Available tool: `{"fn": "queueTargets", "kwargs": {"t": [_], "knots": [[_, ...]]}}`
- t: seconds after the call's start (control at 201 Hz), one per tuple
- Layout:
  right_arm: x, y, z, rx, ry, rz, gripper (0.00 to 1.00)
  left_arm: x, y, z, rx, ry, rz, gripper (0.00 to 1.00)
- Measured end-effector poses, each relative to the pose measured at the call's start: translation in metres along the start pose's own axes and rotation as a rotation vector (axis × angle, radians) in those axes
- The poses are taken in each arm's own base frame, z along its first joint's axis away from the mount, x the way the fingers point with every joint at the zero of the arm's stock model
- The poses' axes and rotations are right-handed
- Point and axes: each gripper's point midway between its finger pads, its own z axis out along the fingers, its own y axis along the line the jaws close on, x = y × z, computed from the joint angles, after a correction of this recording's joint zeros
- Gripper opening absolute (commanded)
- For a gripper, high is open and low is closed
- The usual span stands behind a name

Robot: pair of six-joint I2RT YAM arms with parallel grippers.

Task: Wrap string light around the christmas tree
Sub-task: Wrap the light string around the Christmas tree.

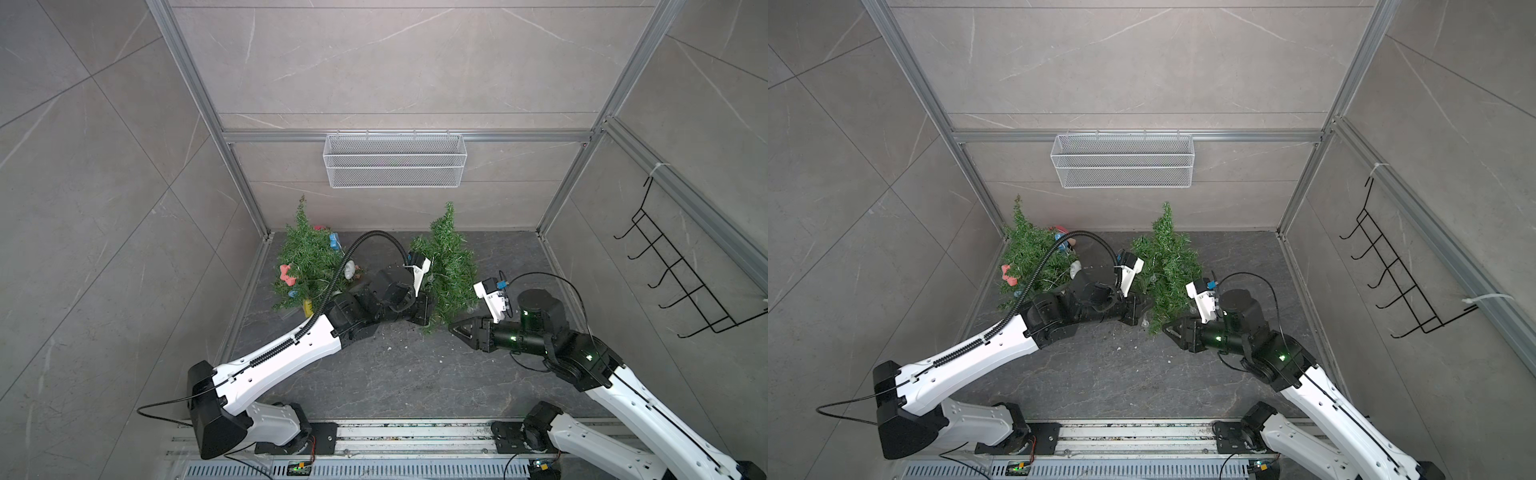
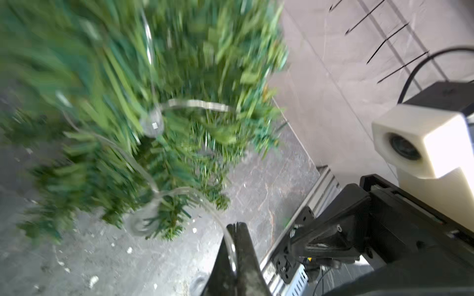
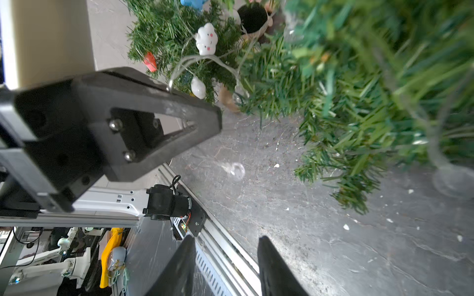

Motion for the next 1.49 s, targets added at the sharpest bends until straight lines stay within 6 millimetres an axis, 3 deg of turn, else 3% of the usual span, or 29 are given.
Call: {"fn": "queueTargets", "kwargs": {"t": [0.119,0.274,0.592,0.751,0.916,1.199,1.289,1.493], "knots": [[0.006,0.008,0.016,-0.008,0.016,-0.029,0.48,0.011,0.009,0.01,-0.011,0.015,-0.075,0.0],[0.009,0.009,0.036,0.039,0.013,-0.105,0.49,0.001,0.001,0.012,0.028,-0.027,-0.153,0.0],[-0.008,-0.002,0.055,0.199,-0.098,-0.331,0.44,-0.001,-0.003,0.012,0.047,-0.029,-0.2,0.0],[-0.008,-0.01,0.066,0.271,-0.106,-0.417,0.34,0.0,-0.003,0.012,0.048,-0.028,-0.207,0.0],[-0.021,-0.013,0.063,0.325,-0.165,-0.456,0.25,-0.001,-0.004,0.011,0.05,-0.026,-0.206,0.0],[-0.029,-0.011,0.062,0.336,-0.216,-0.472,0.0,-0.007,-0.006,0.006,0.063,-0.023,-0.191,0.0],[-0.03,-0.011,0.059,0.342,-0.22,-0.486,0.0,-0.008,-0.005,0.006,0.07,-0.016,-0.182,0.0],[-0.026,-0.018,0.042,0.395,-0.179,-0.527,0.0,-0.01,-0.009,-0.001,0.093,0.003,-0.129,0.38]]}}
